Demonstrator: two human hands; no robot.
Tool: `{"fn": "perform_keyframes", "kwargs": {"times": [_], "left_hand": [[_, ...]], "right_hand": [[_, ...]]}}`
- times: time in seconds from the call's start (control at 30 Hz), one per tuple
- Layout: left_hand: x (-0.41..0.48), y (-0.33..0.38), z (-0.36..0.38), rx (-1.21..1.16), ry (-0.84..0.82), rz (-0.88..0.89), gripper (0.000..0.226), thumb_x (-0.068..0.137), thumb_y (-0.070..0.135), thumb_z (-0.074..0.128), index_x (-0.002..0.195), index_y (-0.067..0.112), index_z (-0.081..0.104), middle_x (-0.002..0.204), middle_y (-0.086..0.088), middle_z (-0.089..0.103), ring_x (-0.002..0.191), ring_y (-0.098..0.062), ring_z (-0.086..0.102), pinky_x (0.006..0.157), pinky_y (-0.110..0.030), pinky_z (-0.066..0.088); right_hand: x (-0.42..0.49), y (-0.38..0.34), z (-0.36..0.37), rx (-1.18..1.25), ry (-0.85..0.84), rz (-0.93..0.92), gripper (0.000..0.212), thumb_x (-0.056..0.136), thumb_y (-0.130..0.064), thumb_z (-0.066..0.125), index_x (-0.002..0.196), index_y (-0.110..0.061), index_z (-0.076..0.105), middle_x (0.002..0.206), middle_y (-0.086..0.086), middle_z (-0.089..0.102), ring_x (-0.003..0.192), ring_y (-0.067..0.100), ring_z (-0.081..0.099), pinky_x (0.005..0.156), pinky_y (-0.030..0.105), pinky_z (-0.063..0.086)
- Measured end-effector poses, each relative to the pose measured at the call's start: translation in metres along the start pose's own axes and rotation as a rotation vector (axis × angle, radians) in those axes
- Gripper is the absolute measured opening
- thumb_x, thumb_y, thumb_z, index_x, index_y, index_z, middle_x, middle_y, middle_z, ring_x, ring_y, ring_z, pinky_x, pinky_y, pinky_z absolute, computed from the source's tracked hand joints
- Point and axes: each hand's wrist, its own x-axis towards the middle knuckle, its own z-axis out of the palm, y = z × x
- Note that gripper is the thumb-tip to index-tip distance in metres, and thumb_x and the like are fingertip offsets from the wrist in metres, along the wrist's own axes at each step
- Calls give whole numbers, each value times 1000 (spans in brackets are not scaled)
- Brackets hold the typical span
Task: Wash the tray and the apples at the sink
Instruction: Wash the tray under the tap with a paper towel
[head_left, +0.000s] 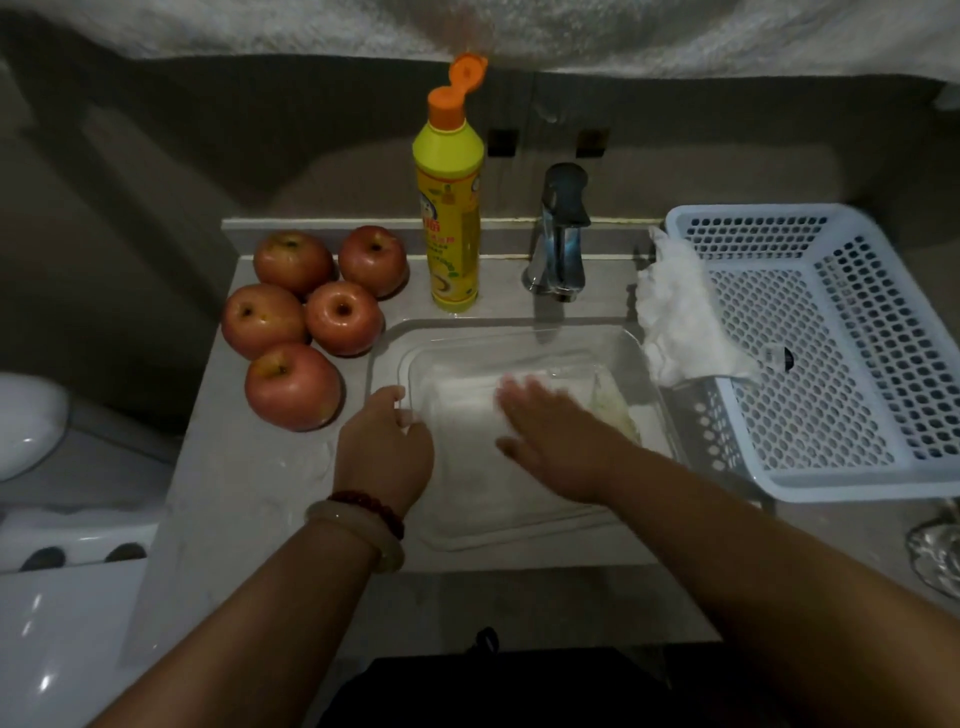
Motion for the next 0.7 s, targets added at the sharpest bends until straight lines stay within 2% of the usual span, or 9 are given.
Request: {"fn": "perform_keyframes", "kwargs": {"times": [0.07, 0.13, 0.23, 0.33, 0.43, 0.5, 0.57, 0.6, 0.7], "left_hand": [[1, -5, -2, -25, 26, -21, 41, 91, 16, 52, 132, 14, 51, 115, -15, 64, 101, -34, 64, 87, -54, 53], [0, -6, -2, -27, 24, -26, 42, 91, 17, 53, 133, 13, 50, 117, -15, 63, 103, -33, 63, 88, -53, 53], [-3, 0, 3, -27, -12, -29, 42, 91, 16, 53, 133, 14, 50, 119, -13, 62, 104, -32, 62, 91, -51, 52], [0, 6, 3, -8, 12, -3, 41, 93, 13, 52, 134, 15, 49, 116, -11, 63, 104, -29, 62, 91, -49, 52], [5, 2, 1, -28, 41, 23, 42, 90, 11, 52, 132, 16, 51, 110, -12, 65, 98, -33, 64, 87, -53, 54], [6, -3, 1, -28, 52, 14, 43, 89, 10, 53, 131, 15, 52, 107, -13, 65, 96, -34, 64, 86, -53, 54], [5, -5, 0, -22, 69, 19, 41, 88, 10, 52, 129, 14, 53, 104, -15, 66, 95, -35, 65, 84, -53, 54], [6, -5, 0, -21, 79, 32, 38, 87, 9, 52, 125, 13, 55, 101, -16, 66, 92, -36, 65, 82, -53, 55], [10, -1, 0, 10, 116, 71, 28, 88, 7, 52, 115, 9, 59, 93, -16, 67, 85, -36, 65, 79, -51, 55]], "right_hand": [[-12, 16, 3, 33, 14, 138, 70, 102, -50, 24, 154, -13, -4, 161, 5, -15, 148, 21, -13, 118, 35, -3], [-19, 8, 8, 85, -13, 175, 73, 100, -54, 24, 154, -14, -7, 160, 3, -20, 147, 20, -16, 118, 35, -6], [-11, -34, 8, 92, -70, -13, 69, 101, -53, 21, 154, -18, -5, 161, 0, -17, 148, 18, -15, 117, 35, -8], [-18, -57, 7, 70, -202, -221, 65, 101, -53, 21, 155, -21, 2, 161, -5, -10, 147, 11, -11, 121, 35, -4], [-44, -23, 4, -19, -284, -233, 67, 100, -57, 22, 155, -22, 5, 160, -11, -13, 146, 6, -11, 121, 32, 1], [-52, 8, -2, -26, -266, -108, 77, 91, -67, 20, 154, -27, -1, 155, -16, -19, 146, 5, -11, 122, 35, 6], [-45, 21, -5, 8, -170, 24, 86, 84, -73, 16, 154, -27, -4, 152, -17, -23, 146, 6, -13, 121, 34, 4], [-37, 16, -5, 49, -128, 40, 85, 86, -72, 19, 154, -25, -2, 155, -14, -21, 146, 7, -14, 121, 33, 1], [-23, -28, 4, 113, -137, -135, 75, 95, -63, 30, 155, -23, 8, 161, -9, -9, 148, 10, -8, 121, 34, 3]]}}
